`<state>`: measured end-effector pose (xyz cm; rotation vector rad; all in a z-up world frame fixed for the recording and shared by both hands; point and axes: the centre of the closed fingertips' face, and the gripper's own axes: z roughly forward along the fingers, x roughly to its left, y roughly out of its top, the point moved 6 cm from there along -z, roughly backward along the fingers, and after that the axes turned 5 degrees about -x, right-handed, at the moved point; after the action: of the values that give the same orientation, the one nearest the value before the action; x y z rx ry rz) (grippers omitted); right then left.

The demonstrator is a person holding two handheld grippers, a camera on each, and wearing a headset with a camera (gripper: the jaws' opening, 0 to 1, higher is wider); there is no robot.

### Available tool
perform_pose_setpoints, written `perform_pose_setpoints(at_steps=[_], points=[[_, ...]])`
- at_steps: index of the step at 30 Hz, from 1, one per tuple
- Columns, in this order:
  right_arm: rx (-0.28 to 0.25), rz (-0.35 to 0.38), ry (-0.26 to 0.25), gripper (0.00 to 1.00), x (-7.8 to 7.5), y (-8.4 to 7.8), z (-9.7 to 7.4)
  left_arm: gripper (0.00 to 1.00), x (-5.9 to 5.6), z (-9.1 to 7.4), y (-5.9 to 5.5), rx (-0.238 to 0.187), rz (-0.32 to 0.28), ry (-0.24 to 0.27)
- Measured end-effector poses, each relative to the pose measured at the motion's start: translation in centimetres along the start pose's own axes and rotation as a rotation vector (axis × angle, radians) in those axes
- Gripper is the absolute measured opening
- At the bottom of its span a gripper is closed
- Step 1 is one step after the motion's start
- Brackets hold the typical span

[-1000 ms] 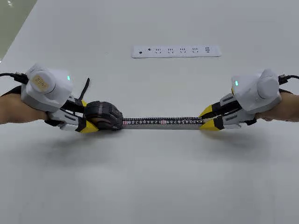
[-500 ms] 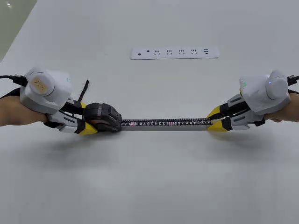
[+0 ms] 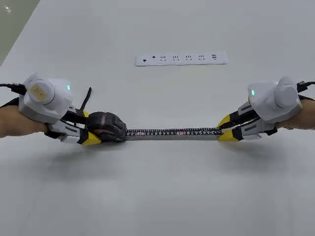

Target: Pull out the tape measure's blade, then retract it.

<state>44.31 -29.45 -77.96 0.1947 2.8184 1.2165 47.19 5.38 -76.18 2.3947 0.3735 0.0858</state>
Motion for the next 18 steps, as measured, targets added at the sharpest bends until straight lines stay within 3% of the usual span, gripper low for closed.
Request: perform_pose_setpoints(at_steps=[18], points=[[0.033,-0.016,-0.009,0.15,-0.05,0.02,-0.13,0.30,-0.05,0.05,0.27,0.009,0.027,-0.003]])
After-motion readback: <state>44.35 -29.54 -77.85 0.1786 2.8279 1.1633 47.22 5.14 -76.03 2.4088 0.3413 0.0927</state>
